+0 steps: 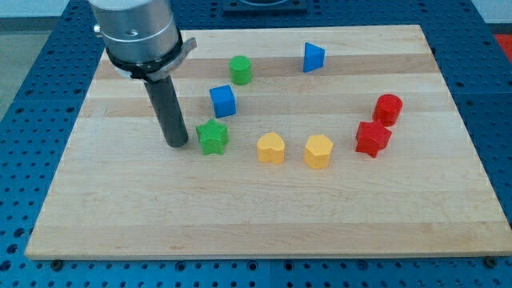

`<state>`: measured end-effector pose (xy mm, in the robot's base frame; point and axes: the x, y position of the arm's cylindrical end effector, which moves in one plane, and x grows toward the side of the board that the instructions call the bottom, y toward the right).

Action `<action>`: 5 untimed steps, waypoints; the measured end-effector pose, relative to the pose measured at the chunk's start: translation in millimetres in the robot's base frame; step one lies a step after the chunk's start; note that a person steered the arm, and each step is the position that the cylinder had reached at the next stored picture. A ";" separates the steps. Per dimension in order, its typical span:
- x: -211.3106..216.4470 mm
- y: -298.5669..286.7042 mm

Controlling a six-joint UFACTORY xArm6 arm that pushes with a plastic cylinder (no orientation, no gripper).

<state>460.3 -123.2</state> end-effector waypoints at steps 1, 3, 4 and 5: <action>-0.5 49.4; 20.7 87.0; 15.7 121.1; 8.2 122.8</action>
